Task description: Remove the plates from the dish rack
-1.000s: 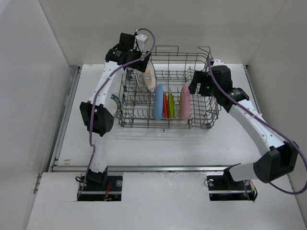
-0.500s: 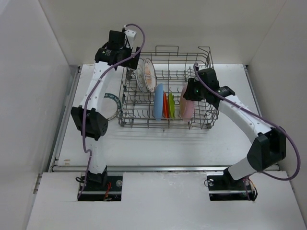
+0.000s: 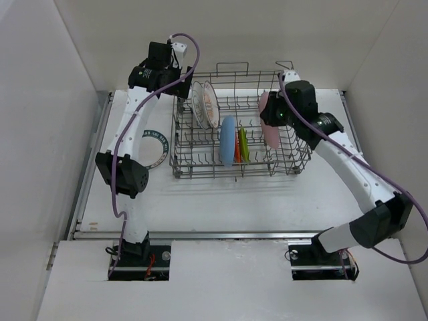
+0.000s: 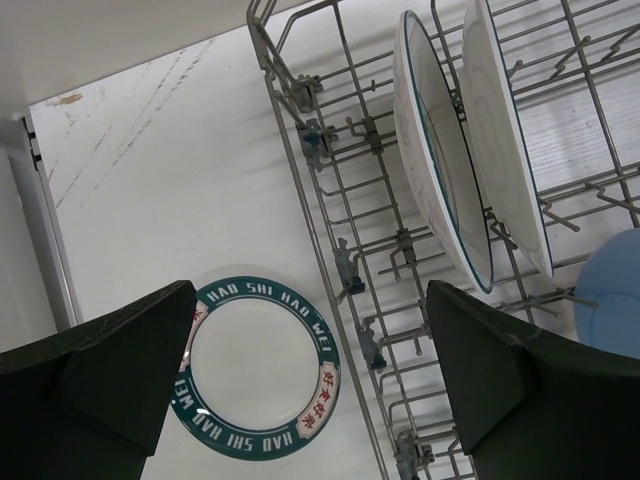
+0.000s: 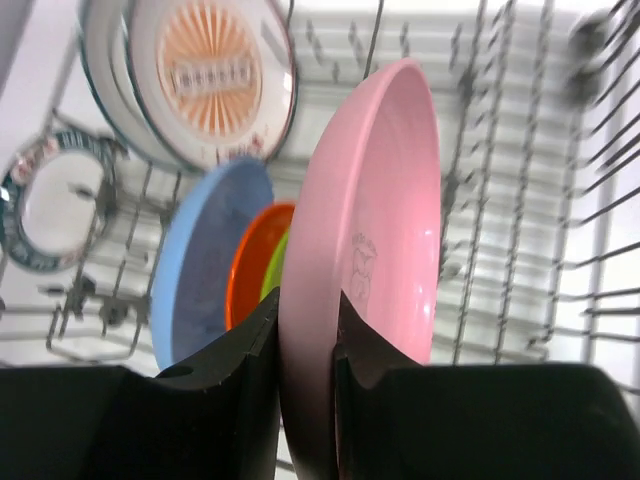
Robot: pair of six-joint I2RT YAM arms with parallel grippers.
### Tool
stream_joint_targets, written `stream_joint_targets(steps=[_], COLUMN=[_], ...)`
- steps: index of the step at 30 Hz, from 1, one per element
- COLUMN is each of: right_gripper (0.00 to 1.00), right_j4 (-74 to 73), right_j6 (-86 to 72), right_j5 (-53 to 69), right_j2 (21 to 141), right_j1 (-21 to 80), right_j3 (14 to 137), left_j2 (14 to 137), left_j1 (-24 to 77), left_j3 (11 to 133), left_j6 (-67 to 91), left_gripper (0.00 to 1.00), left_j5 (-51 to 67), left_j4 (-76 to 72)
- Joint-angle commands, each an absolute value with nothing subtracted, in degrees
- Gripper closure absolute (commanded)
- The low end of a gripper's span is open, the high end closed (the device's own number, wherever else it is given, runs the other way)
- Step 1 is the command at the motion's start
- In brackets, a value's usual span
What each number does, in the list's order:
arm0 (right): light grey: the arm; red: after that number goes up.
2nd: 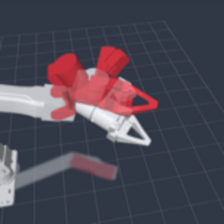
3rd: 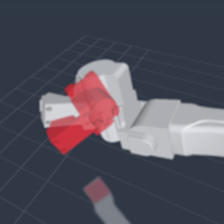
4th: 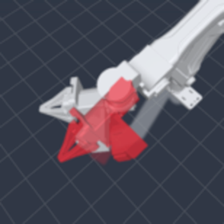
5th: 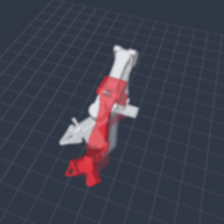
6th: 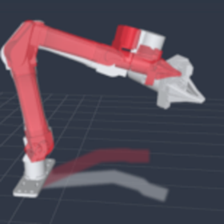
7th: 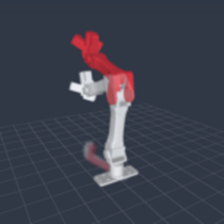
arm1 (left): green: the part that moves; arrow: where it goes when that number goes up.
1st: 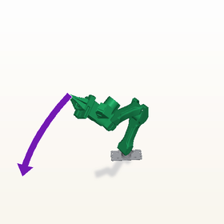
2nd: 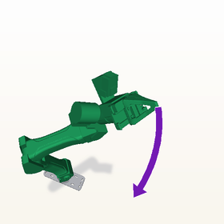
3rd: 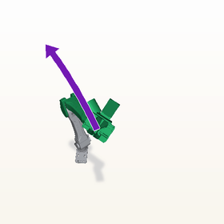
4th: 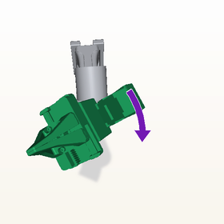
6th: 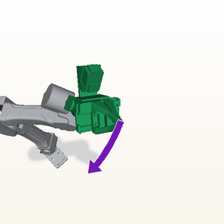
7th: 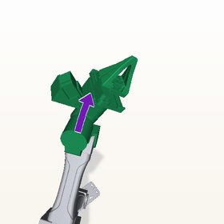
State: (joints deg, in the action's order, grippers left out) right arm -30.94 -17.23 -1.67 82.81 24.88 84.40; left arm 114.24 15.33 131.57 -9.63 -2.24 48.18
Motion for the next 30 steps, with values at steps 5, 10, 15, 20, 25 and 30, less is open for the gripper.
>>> stream_joint_targets(steps=[5, 10, 15, 20, 25, 30], right_gripper=[1.0, 1.0, 1.0, 1.0, 1.0, 1.0], right_j4=[-29.18, -29.71, -34.61, -46.12, -45.71, -38.95], right_j6=[-8.62, -1.77, -0.26, -0.26, -0.79, -1.41], right_j5=[-14.13, -19.86, -19.85, -31.62, -40.42, -44.64], right_j2=[75.16, 69.08, 65.65, 71.62, 74.44, 74.44], right_j1=[29.79, 40.67, 56.04, 73.1, 86.82, 90.09], right_j3=[92.99, 90.01, 87.19, 85.7, 80.6, 74.46], left_j2=[109.86, 108.55, 105.3, 99.15, 93.0, 86.76], left_j1=[15.38, 14.07, 11.43, 4.94, 2.38, 1.85], left_j3=[131.04, 131.04, 126.49, 121.39, 114.63, 108.29], left_j6=[-9.49, -8.09, -7.48, -5.02, -5.54, -5.54], left_gripper=[0.0, 0.0, 0.0, 0.0, 0.0, 0.0], left_j5=[-5.79, -6.33, -6.5, -1.06, -0.53, -0.01], left_j4=[49.83, 53.87, 55.9, 56.43, 56.43, 54.41])
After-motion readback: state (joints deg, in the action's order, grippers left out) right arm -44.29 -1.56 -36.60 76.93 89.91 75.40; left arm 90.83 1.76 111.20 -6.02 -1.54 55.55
